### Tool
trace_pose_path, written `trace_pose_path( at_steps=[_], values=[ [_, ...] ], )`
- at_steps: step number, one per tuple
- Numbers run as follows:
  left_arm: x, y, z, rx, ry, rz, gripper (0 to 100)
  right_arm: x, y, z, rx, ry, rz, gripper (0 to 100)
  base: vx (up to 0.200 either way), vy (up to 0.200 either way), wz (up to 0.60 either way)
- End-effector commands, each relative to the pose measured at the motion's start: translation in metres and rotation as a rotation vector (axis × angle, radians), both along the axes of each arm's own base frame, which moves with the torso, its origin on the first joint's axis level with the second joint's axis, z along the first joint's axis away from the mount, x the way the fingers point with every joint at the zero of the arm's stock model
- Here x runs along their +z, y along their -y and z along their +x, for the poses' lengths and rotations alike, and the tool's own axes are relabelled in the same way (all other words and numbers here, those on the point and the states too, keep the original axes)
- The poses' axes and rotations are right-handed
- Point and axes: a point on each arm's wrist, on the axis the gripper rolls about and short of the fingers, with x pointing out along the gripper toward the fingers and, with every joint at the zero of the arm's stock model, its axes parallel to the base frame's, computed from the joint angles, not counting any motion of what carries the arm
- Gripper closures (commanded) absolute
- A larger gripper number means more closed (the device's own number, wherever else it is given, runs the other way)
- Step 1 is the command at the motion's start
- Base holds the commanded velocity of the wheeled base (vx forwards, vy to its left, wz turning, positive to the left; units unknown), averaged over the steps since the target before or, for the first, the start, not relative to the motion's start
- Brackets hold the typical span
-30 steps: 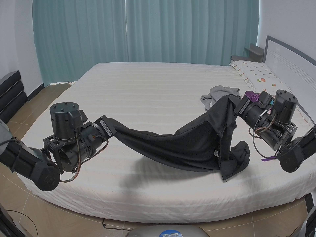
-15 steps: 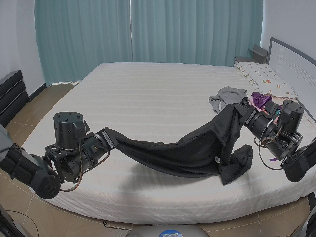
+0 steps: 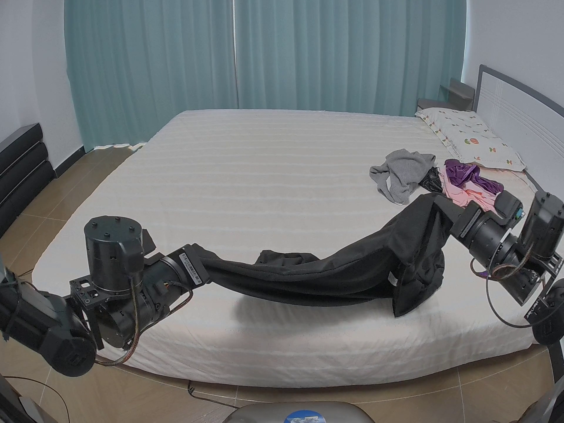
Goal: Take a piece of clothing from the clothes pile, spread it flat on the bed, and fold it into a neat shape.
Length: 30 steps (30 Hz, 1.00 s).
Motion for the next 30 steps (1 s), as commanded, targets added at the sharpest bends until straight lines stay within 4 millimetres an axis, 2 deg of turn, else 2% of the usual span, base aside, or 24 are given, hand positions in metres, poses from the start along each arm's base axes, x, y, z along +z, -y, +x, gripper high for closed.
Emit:
trace_pose_path(
  at_steps=[1,4,5,8,9,10,12,13,16,18,19,21,24,25,26,30],
  values=[
    [0.021,-0.010,-0.026,-0.025,0.055,-0.015,100,0.038,0.015,-0.037,0.001,0.144,0.054,100,0.000,0.000,0.00],
    [0.031,-0.013,-0.032,-0.027,0.092,-0.026,100,0.052,0.019,-0.048,0.002,0.186,0.072,100,0.000,0.000,0.00],
    [0.040,-0.015,-0.035,-0.028,0.123,-0.031,100,0.063,0.022,-0.054,0.002,0.220,0.084,100,0.000,0.000,0.00],
    [0.049,-0.016,-0.034,-0.036,0.156,0.007,100,0.083,0.023,-0.055,0.001,0.253,0.099,100,0.000,0.000,0.00],
    [0.049,-0.016,-0.034,-0.036,0.156,0.007,100,0.083,0.023,-0.055,0.001,0.253,0.099,100,0.000,0.000,0.00],
    [0.054,-0.015,-0.029,-0.031,0.169,0.014,100,0.097,0.023,-0.051,-0.002,0.276,0.108,100,0.000,0.000,0.00],
    [0.056,-0.015,-0.029,-0.030,0.173,0.012,100,0.099,0.023,-0.051,-0.002,0.281,0.109,100,0.000,0.000,0.00],
    [0.069,-0.014,-0.021,-0.012,0.197,-0.003,100,0.121,0.026,-0.043,-0.026,0.329,0.126,100,0.000,0.000,0.00],
    [0.082,-0.012,-0.009,0.006,0.201,-0.006,100,0.137,0.028,-0.029,-0.053,0.360,0.131,100,0.000,0.000,0.00],
    [0.087,-0.012,0.002,0.018,0.186,-0.001,100,0.137,0.025,-0.013,-0.064,0.345,0.122,100,0.000,0.000,0.00],
    [0.087,-0.012,0.002,0.018,0.186,-0.001,100,0.137,0.025,-0.013,-0.064,0.345,0.122,100,0.000,0.000,0.00],
    [0.088,-0.007,0.020,0.035,0.140,0.001,100,0.132,0.021,0.018,-0.091,0.315,0.111,100,0.100,0.000,0.00],
    [0.088,-0.002,0.035,0.041,0.095,-0.012,100,0.122,0.016,0.048,-0.108,0.279,0.097,100,0.200,0.000,0.00],
    [0.088,-0.002,0.035,0.041,0.095,-0.012,100,0.122,0.016,0.048,-0.108,0.279,0.097,100,0.200,0.000,0.00],
    [0.085,0.000,0.045,0.032,0.080,-0.012,100,0.112,0.012,0.063,-0.108,0.253,0.088,100,0.200,0.000,0.00],
    [0.077,0.004,0.068,0.047,0.063,-0.004,100,0.091,0.005,0.091,-0.113,0.198,0.069,100,0.200,0.000,0.00]
  ],
)
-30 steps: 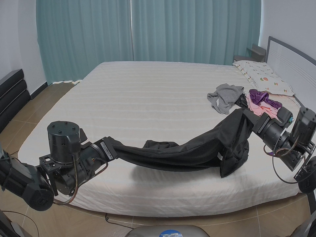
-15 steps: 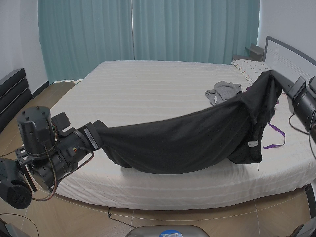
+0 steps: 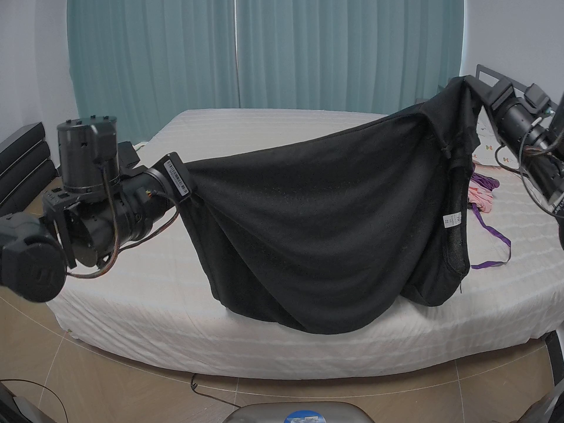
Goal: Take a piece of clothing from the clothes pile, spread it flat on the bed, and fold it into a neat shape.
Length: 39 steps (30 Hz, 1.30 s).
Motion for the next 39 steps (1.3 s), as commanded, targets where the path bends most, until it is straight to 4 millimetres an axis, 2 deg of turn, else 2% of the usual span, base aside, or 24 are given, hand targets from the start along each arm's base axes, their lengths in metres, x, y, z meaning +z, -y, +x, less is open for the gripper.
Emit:
trace_pose_path(
  at_steps=[1,6,12,18,20,27,33,38,39],
  values=[
    [-0.018,0.008,0.046,0.030,-0.062,0.014,100,-0.041,-0.012,0.062,-0.022,-0.117,-0.033,100,0.200,0.000,0.00],
    [-0.024,0.009,0.071,0.057,-0.064,0.020,100,-0.054,-0.015,0.084,-0.031,-0.143,-0.039,100,0.200,0.000,0.00],
    [-0.048,0.014,0.104,0.070,-0.102,0.038,100,-0.073,-0.017,0.109,-0.044,-0.178,-0.050,100,0.200,0.000,0.00],
    [-0.074,0.026,0.130,0.064,-0.137,0.053,100,-0.111,-0.020,0.131,-0.054,-0.262,-0.070,100,0.200,0.000,0.00],
    [-0.090,0.031,0.138,0.061,-0.162,0.065,100,-0.131,-0.018,0.141,-0.064,-0.308,-0.082,100,0.200,0.000,0.00],
    [-0.133,0.039,0.157,0.064,-0.235,0.096,100,-0.182,-0.014,0.158,-0.079,-0.406,-0.105,100,0.000,0.000,0.00],
    [-0.158,0.043,0.170,0.069,-0.267,0.107,100,-0.216,-0.020,0.167,-0.074,-0.476,-0.140,100,0.000,0.000,0.00],
    [-0.174,0.044,0.183,0.082,-0.274,0.109,100,-0.231,-0.023,0.181,-0.077,-0.483,-0.161,100,0.000,0.000,0.00],
    [-0.184,0.045,0.187,0.085,-0.288,0.116,0,-0.243,-0.024,0.185,-0.073,-0.509,-0.172,100,0.000,0.000,0.00]
  ],
)
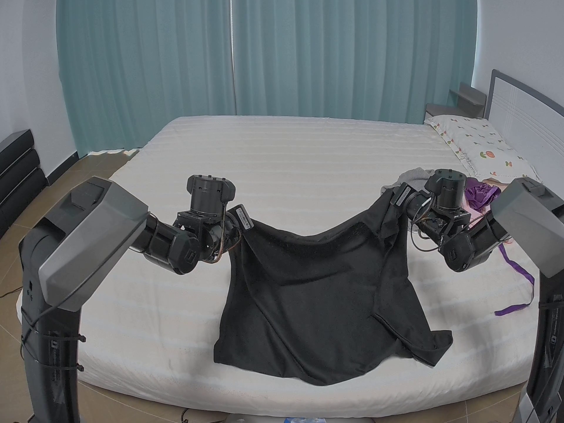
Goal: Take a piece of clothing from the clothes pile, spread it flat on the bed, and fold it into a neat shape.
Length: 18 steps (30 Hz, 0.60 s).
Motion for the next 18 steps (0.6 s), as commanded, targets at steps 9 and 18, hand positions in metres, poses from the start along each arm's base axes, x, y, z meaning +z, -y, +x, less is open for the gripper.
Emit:
trace_pose_path(
  at_steps=[9,18],
  values=[
    [-0.059,-0.005,0.017,0.042,-0.091,0.032,0,-0.084,0.002,0.018,-0.011,-0.176,-0.046,0,0.000,0.000,0.00],
    [-0.014,-0.058,0.019,0.162,-0.079,-0.045,0,-0.038,0.045,0.009,-0.058,-0.135,-0.011,0,0.000,0.000,0.00]
  ],
)
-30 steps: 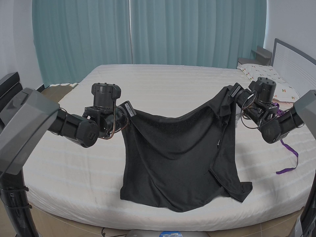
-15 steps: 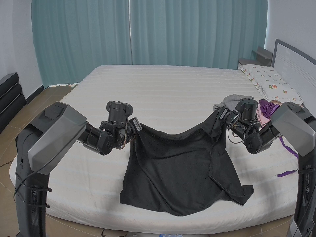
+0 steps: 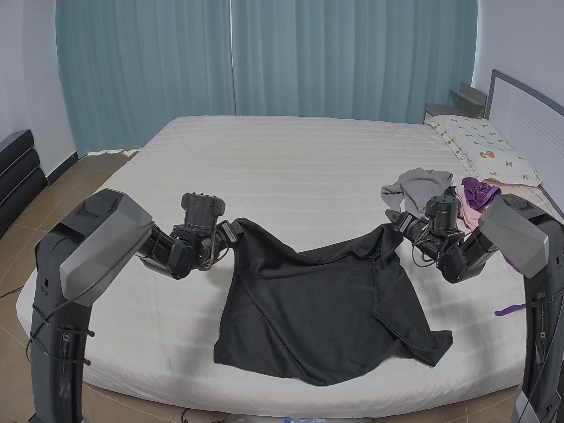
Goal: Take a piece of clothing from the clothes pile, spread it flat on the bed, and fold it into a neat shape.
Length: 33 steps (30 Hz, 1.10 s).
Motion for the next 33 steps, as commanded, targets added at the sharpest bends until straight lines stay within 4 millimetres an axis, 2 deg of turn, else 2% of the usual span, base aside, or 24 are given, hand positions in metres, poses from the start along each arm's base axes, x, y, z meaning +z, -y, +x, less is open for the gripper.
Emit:
trace_pose_path(
  at_steps=[1,3,5,13,15,16,17,21,24,25,27,28,31,33],
  values=[
    [0.031,-0.031,-0.001,0.058,0.014,-0.029,0,0.030,0.019,-0.009,-0.007,0.025,0.016,0,0.000,0.000,0.00],
    [0.040,-0.045,-0.003,0.058,-0.037,-0.057,0,0.045,0.023,-0.020,0.022,-0.001,0.025,0,0.000,0.000,0.00],
    [0.042,-0.054,-0.008,0.062,-0.079,-0.076,0,0.045,0.022,-0.031,0.038,-0.037,0.025,0,0.000,0.000,0.00],
    [0.022,-0.060,-0.040,0.005,-0.185,-0.113,0,0.002,-0.006,-0.077,0.139,-0.221,-0.046,0,0.000,0.000,0.00],
    [0.017,-0.061,-0.052,-0.002,-0.208,-0.121,0,-0.004,-0.014,-0.087,0.173,-0.253,-0.072,0,0.000,0.000,0.00],
    [0.017,-0.061,-0.052,-0.002,-0.208,-0.121,0,-0.004,-0.014,-0.087,0.173,-0.253,-0.072,0,0.000,0.000,0.00],
    [0.015,-0.063,-0.066,0.005,-0.212,-0.139,0,-0.009,-0.024,-0.097,0.213,-0.267,-0.103,0,0.000,0.000,0.00],
    [0.012,-0.067,-0.079,0.036,-0.216,-0.235,0,-0.019,-0.043,-0.112,0.284,-0.299,-0.175,0,0.000,0.000,0.00],
    [0.008,-0.069,-0.086,0.057,-0.241,-0.258,0,-0.026,-0.052,-0.118,0.302,-0.317,-0.215,0,0.000,0.000,0.00],
    [0.003,-0.070,-0.095,0.059,-0.265,-0.256,0,-0.037,-0.060,-0.122,0.315,-0.343,-0.254,0,0.000,0.000,0.00],
    [0.002,-0.070,-0.105,0.055,-0.269,-0.260,0,-0.044,-0.064,-0.123,0.317,-0.353,-0.288,0,0.000,0.000,0.00],
    [0.002,-0.070,-0.107,0.056,-0.269,-0.261,0,-0.044,-0.064,-0.123,0.318,-0.353,-0.290,0,0.000,0.000,0.00],
    [-0.006,-0.067,-0.133,0.045,-0.273,-0.280,0,-0.045,-0.065,-0.123,0.324,-0.380,-0.318,0,0.000,0.000,0.00],
    [-0.007,-0.065,-0.137,0.042,-0.263,-0.288,0,-0.045,-0.065,-0.122,0.327,-0.393,-0.324,0,0.000,0.000,0.00]
  ],
)
